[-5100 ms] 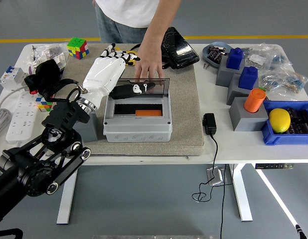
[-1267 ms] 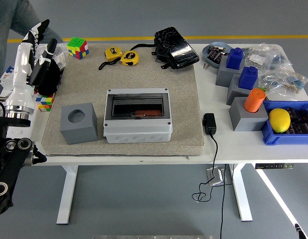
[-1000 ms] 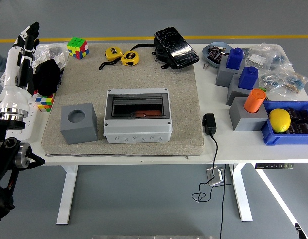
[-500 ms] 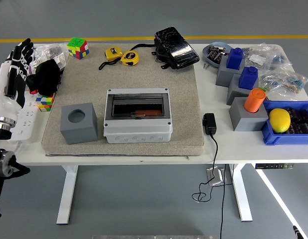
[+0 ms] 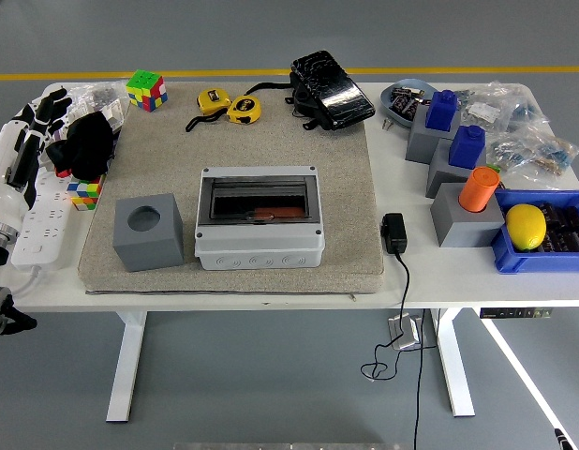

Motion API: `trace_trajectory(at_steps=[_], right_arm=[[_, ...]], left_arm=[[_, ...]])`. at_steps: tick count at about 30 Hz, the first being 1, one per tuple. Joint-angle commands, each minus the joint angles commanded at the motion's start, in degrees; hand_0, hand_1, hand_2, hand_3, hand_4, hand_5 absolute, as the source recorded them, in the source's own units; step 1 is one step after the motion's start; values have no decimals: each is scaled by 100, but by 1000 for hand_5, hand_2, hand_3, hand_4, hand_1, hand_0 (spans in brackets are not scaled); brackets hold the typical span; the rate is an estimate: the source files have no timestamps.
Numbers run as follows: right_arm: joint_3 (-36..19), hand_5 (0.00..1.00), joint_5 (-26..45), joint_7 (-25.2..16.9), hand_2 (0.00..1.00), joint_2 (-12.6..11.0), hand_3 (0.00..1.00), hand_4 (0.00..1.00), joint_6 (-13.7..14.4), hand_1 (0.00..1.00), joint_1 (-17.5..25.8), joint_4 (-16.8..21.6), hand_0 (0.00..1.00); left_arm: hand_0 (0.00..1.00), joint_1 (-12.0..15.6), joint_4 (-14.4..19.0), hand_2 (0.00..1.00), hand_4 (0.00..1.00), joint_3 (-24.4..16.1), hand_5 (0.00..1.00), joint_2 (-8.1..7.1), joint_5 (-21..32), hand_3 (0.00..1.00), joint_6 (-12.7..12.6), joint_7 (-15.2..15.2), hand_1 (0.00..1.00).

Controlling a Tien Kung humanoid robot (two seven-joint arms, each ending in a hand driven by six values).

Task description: Fetch the battery,place it into the box,close the lid of the box

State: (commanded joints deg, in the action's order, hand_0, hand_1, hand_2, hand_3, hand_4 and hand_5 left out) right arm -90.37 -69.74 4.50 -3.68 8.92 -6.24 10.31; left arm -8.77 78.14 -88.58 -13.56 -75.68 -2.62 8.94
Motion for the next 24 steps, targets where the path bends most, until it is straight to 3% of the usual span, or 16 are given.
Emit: trace_trajectory(at_steps=[24], right_arm=[[-98, 998, -33, 11, 749, 34, 789, 998, 18, 768, -32, 0, 809]], left_arm=[[876, 0, 17, 847, 998, 53, 938, -20, 66, 838, -137, 59, 880]])
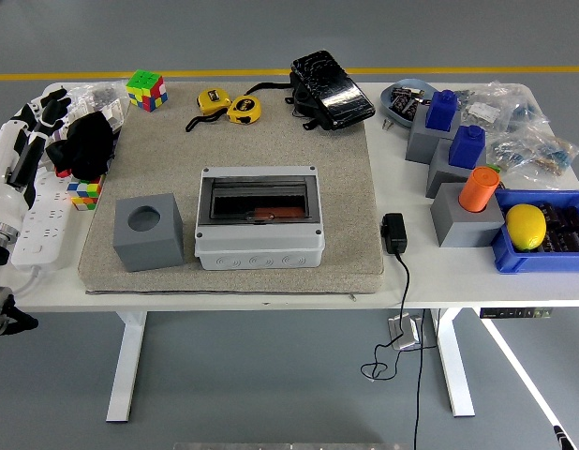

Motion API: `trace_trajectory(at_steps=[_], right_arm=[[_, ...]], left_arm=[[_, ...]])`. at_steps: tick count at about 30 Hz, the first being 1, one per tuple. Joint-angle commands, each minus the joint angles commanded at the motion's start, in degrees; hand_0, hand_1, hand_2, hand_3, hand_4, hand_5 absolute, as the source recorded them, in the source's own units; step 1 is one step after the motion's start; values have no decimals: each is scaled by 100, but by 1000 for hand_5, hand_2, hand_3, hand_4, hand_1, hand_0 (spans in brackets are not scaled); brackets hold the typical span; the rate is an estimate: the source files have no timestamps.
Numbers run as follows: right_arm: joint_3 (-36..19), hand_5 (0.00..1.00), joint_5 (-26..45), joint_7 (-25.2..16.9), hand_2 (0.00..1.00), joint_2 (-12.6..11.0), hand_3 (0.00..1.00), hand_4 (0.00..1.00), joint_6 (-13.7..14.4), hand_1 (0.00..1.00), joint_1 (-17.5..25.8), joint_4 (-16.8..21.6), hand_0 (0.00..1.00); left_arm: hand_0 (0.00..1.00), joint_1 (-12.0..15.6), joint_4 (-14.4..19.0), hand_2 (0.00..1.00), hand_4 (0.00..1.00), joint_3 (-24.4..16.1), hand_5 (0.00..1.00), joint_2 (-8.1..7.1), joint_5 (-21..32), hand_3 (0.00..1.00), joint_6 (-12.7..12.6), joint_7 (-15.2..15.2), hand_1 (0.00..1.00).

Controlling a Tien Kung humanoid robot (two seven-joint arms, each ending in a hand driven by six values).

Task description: Fetch the battery,place it into the box,close the lid of the box

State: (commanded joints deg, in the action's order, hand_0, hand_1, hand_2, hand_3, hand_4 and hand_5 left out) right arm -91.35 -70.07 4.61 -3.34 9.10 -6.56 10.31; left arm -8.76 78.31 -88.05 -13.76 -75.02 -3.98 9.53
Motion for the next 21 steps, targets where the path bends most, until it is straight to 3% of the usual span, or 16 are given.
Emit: trace_trajectory(at_steps=[16, 17, 21], right_arm=[[-58, 998, -47, 9, 749, 18, 789, 998, 2, 768, 32, 0, 808], [-53, 998, -42, 8, 749, 19, 789, 998, 1, 768, 32, 0, 808], [-51, 998, -37, 8, 749, 23, 789, 998, 2, 768, 30, 0, 808]], left_arm=[[866, 18, -20, 846, 998, 15, 933, 4, -2, 833, -176, 237, 879], [905, 19, -18, 895, 998, 15, 780, 6, -42, 848, -187, 249, 914], [905, 19, -9, 895, 998, 24, 780, 17, -131, 848, -224, 251, 914]])
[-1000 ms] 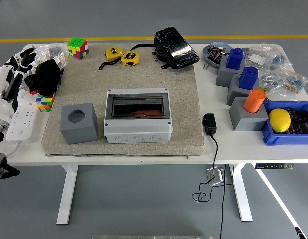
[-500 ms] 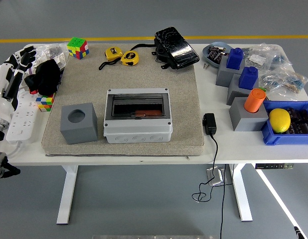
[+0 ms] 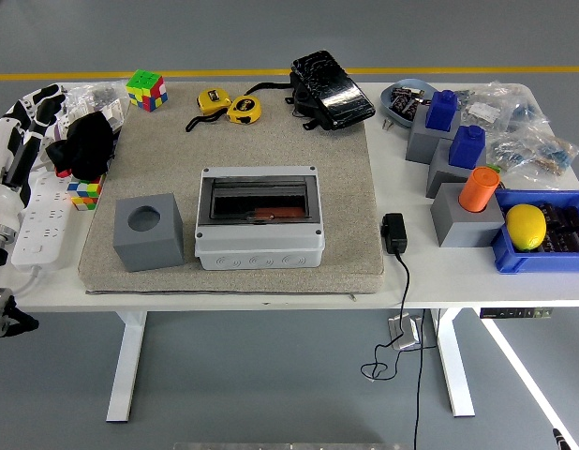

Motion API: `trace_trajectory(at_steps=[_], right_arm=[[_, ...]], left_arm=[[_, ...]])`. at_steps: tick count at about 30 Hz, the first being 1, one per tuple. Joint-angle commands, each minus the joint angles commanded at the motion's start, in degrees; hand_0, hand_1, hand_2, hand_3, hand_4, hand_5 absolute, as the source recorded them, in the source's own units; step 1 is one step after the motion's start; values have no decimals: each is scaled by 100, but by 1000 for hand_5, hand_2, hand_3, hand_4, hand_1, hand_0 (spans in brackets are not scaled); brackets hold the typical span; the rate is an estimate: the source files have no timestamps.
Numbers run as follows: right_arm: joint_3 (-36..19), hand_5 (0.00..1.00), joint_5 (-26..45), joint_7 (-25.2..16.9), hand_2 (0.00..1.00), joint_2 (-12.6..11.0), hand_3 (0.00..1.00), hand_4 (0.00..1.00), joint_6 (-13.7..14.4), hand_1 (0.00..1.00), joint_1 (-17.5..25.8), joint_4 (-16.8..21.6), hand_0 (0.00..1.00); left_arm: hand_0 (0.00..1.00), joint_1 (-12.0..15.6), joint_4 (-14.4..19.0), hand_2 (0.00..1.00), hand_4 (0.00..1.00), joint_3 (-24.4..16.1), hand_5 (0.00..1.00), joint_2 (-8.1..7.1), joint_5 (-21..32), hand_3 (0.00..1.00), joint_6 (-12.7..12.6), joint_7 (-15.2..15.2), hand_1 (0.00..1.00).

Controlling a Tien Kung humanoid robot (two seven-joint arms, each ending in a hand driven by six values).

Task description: Fetch the battery,place it into the box,close the lid of the box

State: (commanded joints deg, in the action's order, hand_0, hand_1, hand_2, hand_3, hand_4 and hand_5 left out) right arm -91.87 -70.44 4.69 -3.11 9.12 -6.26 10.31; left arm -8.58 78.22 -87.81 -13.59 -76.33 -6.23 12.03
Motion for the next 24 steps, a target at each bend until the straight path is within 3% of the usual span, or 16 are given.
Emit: trace_trajectory(at_steps=[24], right_arm=[[-38, 998, 11, -22, 749, 15, 788, 998, -2, 767, -13, 0, 808]], left_arm=[[901, 4, 6, 884, 998, 93, 838, 16, 109, 843, -130, 23, 907]])
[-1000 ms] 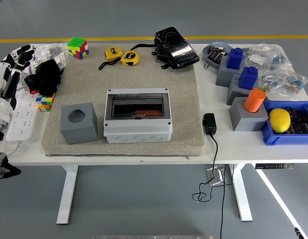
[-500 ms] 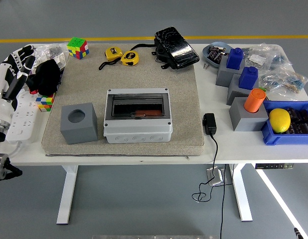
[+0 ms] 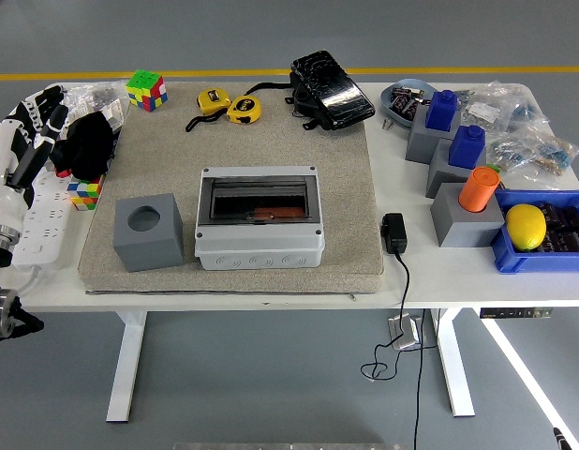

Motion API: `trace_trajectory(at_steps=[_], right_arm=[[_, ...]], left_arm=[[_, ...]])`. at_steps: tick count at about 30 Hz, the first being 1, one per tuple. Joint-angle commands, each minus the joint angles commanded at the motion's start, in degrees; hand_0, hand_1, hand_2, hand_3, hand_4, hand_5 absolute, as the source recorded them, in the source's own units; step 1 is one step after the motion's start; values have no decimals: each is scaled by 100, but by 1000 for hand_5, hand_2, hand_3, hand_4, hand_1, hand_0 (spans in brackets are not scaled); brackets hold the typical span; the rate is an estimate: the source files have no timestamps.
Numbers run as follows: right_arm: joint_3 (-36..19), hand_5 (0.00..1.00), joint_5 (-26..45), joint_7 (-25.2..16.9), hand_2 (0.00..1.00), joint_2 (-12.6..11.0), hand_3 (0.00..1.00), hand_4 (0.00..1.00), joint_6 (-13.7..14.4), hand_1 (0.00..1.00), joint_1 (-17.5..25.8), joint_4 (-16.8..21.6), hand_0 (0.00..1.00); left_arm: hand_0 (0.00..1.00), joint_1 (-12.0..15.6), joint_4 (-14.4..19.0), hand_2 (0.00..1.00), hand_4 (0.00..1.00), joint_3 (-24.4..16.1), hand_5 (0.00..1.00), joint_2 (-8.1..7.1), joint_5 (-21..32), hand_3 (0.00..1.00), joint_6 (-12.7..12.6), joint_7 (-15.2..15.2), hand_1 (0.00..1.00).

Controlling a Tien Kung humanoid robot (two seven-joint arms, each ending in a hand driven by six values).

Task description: Fetch the battery,place it into the box,close the lid of the box

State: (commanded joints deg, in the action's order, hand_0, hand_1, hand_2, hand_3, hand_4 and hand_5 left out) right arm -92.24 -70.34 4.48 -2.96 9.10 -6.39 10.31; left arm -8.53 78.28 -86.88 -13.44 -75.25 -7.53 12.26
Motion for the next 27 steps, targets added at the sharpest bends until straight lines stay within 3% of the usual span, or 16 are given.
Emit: trace_trajectory(at_steps=[27], right_arm=[[-68, 998, -21, -8, 749, 15, 789, 998, 2, 766, -32, 0, 808]], left_arm=[[906, -35, 40, 871, 998, -23, 830, 49, 12, 836, -64, 65, 908]])
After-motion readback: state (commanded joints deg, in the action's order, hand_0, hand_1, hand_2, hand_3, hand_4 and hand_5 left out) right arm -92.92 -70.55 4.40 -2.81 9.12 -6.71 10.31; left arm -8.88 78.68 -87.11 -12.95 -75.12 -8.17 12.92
